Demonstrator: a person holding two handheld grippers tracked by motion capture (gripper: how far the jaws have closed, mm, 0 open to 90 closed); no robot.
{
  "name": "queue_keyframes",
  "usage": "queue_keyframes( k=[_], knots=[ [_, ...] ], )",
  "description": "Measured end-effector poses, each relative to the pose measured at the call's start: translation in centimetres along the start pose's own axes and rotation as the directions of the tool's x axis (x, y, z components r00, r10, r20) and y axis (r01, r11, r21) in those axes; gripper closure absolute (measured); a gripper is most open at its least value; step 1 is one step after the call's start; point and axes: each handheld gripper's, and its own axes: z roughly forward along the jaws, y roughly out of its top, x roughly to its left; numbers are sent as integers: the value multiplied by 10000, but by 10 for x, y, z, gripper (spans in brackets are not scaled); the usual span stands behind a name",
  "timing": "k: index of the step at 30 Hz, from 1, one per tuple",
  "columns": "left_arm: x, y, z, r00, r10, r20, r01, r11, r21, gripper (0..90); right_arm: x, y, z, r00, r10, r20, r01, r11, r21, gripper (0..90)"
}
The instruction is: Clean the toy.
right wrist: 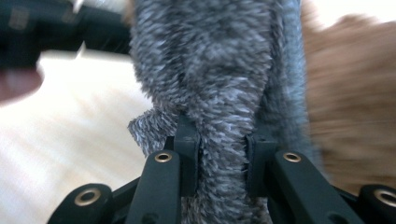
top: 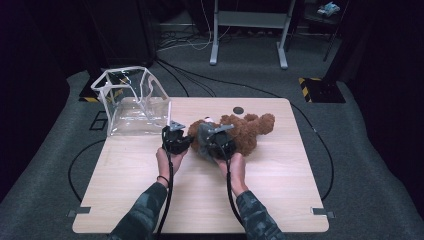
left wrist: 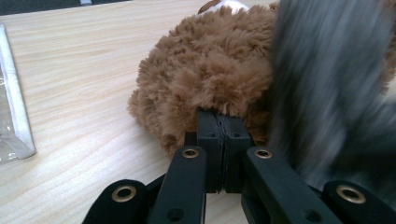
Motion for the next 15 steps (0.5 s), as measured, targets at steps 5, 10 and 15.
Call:
queue_keyframes(
  k=[5, 10, 15],
  knots=[
    [0, 0, 0, 10000, 40, -45, -40, 10000, 25, 890, -25, -4, -2, 9970, 704, 321, -709, 9974, 160, 721],
    [1, 0, 1, 10000, 54, -73, -54, 10000, 72, 890, -41, -15, -12, 9950, 843, 541, -854, 9962, 174, 720],
    [2, -1, 2, 10000, -35, -81, 36, 9999, 129, 890, -60, -30, -26, 9899, 1055, 943, -1080, 9939, 215, 721]
  ],
)
